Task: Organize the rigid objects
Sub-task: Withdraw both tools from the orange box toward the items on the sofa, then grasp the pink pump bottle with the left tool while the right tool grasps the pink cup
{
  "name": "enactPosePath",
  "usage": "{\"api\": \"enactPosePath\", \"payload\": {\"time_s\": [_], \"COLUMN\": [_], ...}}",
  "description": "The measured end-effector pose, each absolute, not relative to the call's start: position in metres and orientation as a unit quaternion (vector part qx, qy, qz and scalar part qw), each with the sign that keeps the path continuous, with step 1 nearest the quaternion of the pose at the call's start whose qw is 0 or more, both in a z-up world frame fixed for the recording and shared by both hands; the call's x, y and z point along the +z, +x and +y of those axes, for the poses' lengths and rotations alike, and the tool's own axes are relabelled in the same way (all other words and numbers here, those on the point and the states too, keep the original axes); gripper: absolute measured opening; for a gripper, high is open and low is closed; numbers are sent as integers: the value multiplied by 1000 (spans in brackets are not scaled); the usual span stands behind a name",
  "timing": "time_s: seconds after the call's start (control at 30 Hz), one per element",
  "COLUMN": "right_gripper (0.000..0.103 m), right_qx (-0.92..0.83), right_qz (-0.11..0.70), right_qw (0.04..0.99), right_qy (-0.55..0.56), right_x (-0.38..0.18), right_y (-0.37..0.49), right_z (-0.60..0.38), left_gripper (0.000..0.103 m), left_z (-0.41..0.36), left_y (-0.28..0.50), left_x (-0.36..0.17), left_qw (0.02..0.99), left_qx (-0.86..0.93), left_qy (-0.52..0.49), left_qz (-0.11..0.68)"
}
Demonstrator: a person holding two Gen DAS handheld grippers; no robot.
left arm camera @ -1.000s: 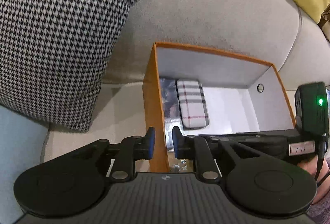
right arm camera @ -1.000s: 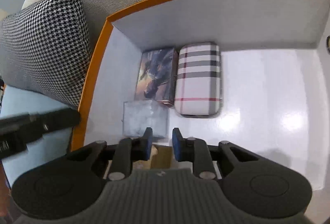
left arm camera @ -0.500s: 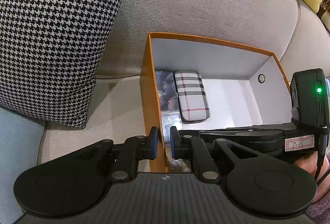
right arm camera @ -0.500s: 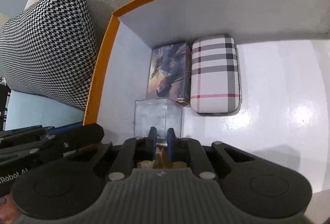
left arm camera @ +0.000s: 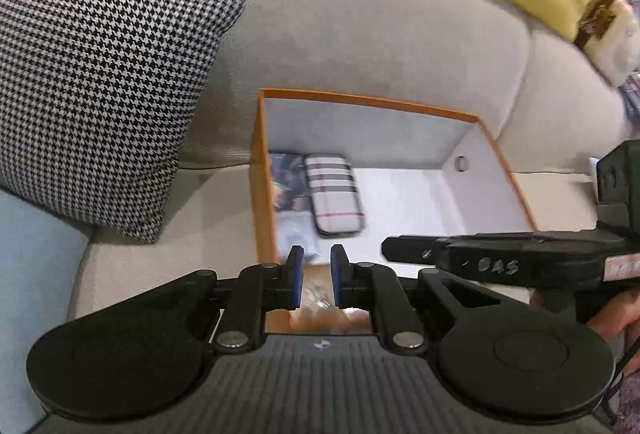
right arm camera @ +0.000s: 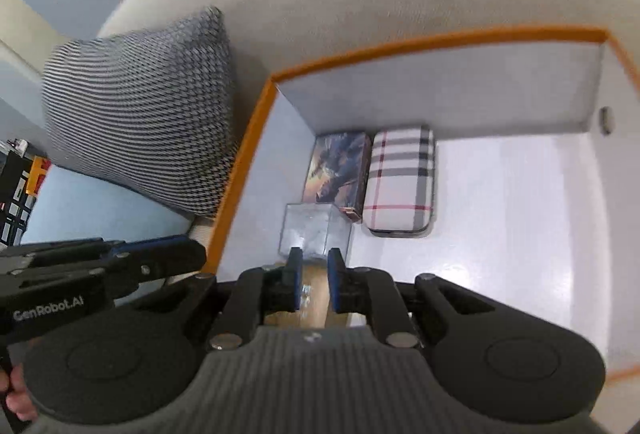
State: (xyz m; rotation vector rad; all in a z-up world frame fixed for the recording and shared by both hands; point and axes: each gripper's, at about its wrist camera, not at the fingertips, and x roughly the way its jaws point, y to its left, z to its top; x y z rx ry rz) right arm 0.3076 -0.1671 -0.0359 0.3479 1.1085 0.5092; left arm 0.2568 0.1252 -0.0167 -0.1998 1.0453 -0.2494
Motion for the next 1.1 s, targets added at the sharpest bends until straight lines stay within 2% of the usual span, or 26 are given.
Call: {"api": "enactPosePath", "payload": {"time_s": [0.1,0.27,0.43,0.53,0.7,0.8,0.87,0.97,1.1], "right_gripper": [21,24,25,28,34,47,49,53,56], "right_qx": [238,216,176,152,148,167,186,218,247], "right_qz": [494,484,521,544,544,538,530,531,536], "right_qw": [819,833,820,813,822,826,825,801,768], "right_qy": [168,160,160,143,76,17,-59,-169,-250], "right_x": [-21,-15,-38,-58,-66,-65,-65,-76,-92], "right_y": [280,230,186,161,140,144,145,145,147], "right_z": [-186,-214,-234,-239,-238,-232,-222,-209,-207], "left_gripper": [15,15,15,21,25,35,41,42,42], "left_z": [117,100,91,81,61,55,52,46,42], "left_y": [230,189,162,143,131,132,134,137,142], "left_x": [-12,-23,-48,-62,-76,-80,-82,-85,-90], "left_qw": [855,843,818,806,794,790,788,784,778], "left_qx": [-133,-176,-166,-166,-170,-165,-157,-150,-145], "left_qy": [-98,-103,-140,-159,-139,-143,-152,-167,-169], "left_qz": [491,497,532,546,568,572,575,579,588]}}
